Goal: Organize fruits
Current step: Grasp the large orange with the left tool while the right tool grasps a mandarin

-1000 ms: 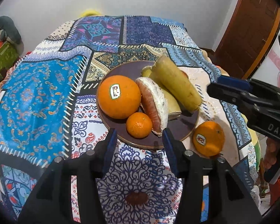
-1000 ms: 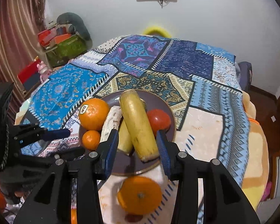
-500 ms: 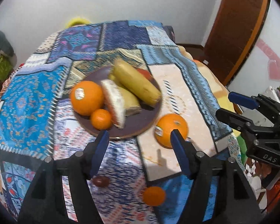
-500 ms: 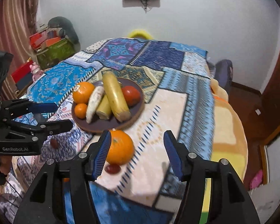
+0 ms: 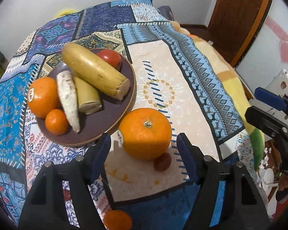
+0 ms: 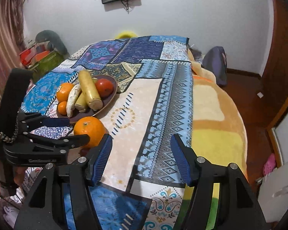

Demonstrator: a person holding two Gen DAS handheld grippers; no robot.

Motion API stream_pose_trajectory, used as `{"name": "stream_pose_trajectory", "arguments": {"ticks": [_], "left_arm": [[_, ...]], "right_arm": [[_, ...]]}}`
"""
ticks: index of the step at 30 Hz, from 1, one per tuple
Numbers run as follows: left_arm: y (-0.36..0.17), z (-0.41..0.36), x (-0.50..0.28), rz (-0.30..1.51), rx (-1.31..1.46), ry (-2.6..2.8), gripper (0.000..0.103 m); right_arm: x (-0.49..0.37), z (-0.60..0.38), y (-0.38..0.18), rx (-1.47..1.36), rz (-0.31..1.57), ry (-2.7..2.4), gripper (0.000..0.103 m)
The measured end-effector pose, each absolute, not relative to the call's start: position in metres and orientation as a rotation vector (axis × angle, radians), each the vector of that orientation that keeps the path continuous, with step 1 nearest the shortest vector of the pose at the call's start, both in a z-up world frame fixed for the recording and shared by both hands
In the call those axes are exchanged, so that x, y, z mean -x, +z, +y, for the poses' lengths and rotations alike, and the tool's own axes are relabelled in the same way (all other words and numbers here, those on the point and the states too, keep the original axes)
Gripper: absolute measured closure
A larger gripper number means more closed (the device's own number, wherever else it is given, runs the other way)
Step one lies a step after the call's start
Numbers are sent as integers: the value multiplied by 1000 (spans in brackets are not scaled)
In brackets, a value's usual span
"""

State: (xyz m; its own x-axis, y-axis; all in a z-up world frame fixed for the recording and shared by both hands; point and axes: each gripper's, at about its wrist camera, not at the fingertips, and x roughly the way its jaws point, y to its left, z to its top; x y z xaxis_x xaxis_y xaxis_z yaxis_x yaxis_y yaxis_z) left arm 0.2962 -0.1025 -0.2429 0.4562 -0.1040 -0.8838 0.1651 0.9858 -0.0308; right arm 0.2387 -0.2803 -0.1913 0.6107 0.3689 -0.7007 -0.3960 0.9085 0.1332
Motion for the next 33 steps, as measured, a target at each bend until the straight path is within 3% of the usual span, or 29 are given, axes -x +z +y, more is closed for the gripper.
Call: {"name": "stream_pose_trajectory", "arguments": {"ticks": [14,26,33], "left_arm": [[-256,-101,-308,1113,-9,-158,38],[-173,-53,-241,924,12,-145,38],[-155,-9,-196,885,17,-105,38]], "right_arm": [[-246,-286,-212,-12,852,471,43],[-215,-245,-179,61,802,528,43],[-180,-195,-169,137,784,612,43]]}}
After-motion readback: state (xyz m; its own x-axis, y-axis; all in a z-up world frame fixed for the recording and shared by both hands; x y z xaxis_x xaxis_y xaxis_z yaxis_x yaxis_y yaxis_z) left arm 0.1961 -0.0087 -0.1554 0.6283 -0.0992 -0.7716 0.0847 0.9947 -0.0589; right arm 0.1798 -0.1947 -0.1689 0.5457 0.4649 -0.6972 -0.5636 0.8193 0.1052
